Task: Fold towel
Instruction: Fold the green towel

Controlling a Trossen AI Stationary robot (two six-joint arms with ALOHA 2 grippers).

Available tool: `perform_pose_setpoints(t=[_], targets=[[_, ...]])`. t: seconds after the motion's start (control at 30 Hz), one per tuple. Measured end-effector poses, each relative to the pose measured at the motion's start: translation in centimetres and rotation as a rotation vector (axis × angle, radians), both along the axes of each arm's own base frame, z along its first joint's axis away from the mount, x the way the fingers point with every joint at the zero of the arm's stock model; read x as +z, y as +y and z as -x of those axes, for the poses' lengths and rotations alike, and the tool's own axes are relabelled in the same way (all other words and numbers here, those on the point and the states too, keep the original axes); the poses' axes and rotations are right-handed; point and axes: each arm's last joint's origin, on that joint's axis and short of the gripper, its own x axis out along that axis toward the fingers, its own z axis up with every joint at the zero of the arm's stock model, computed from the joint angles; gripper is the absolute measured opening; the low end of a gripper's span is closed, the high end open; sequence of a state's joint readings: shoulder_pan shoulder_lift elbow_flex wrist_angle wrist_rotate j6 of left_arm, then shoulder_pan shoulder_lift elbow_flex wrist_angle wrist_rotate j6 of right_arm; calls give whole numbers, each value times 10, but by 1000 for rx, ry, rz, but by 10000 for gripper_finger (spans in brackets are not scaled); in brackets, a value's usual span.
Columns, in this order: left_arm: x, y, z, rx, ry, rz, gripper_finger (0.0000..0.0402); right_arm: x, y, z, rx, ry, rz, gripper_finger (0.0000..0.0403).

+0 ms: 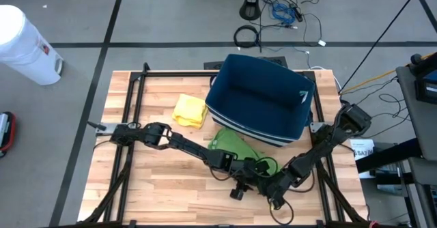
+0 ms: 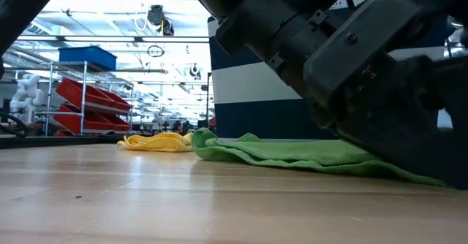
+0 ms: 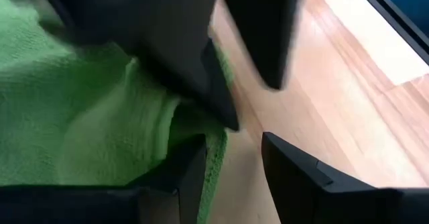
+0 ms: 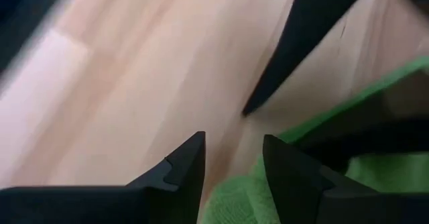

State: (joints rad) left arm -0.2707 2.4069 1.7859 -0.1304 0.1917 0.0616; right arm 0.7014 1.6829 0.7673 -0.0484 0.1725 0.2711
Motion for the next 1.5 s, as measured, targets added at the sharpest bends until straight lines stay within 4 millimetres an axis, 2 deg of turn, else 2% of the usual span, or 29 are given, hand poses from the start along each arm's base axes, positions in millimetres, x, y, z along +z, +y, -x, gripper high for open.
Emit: perform_pose_setpoints(t=[0.13,0.33,0.7,0.97,1.2,1.5], targets=[[0,0,0,-4,1,-2,153,-6,-4,0,-16,38,25,137],[0,0,1,-2,11,-2,153,-6,-4,0,-35,47,17,137],[0,0,1,1,12,-4,153,3,-3,4,-70,127,-132,137],[0,0,1,0,13,-4,153,16,-7,2,-95,-3,-57,137],[-1,0,2,-2,19,-6,153,11,-15,-2,-96,32,-25,137],[-1,0,1,-4,18,-6,153,10,-15,-1,-96,55,-33,137]])
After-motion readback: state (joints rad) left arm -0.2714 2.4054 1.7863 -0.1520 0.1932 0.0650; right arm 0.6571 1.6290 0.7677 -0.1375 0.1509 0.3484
